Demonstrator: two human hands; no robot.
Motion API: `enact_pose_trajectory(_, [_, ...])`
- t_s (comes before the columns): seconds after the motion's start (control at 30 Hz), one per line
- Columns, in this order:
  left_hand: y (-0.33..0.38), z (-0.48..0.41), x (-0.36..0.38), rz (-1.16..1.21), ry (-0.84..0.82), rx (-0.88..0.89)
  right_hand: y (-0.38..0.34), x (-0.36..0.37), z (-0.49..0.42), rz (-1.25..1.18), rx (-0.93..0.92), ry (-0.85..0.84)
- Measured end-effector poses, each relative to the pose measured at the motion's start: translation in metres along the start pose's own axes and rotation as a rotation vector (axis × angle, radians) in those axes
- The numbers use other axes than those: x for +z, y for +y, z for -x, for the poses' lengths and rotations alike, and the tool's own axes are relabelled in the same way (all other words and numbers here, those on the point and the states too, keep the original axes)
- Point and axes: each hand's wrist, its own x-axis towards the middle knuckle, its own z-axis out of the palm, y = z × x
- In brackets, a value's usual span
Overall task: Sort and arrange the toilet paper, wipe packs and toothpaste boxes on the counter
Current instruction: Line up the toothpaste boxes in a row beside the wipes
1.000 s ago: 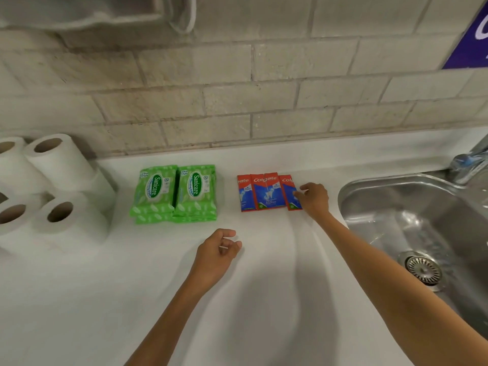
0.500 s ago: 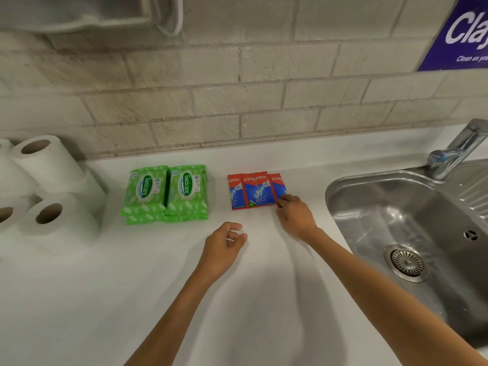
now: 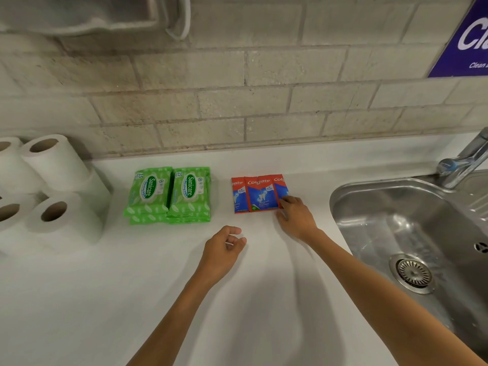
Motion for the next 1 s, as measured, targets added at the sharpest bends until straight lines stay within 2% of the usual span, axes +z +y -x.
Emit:
enact_pose_trajectory(0.13, [-0.003,-0.008,0.006,-0.099,0.028,0.053,0.001,0.0,0.001,-0.02,0.001,0.016])
enact_pose_trajectory(0.27, [-0.003,-0.026,0.014,-0.317,0.063,0.212,0.0,0.001,0.003,-0.023,-0.01,-0.024])
enact_pose_trajectory(0.47, [-0.003,-0.07,0.025,-0.728,0.008,0.332,0.001,0.006,0.002,0.031,-0.037,-0.123])
enact_pose_trajectory(0.6, [-0.008,-0.096,0.029,-0.901,-0.051,0.336,0.006,0.008,-0.004,0.077,-0.059,-0.139])
enact_pose_trajectory(0.77, [-0.016,-0.111,0.035,-0.999,-0.117,0.388,0.01,0.015,-0.008,0.118,-0.11,-0.144])
enact_pose_trajectory(1.0, [-0.023,-0.111,0.038,-0.989,-0.13,0.391,0.009,0.021,-0.009,0.071,-0.109,-0.152])
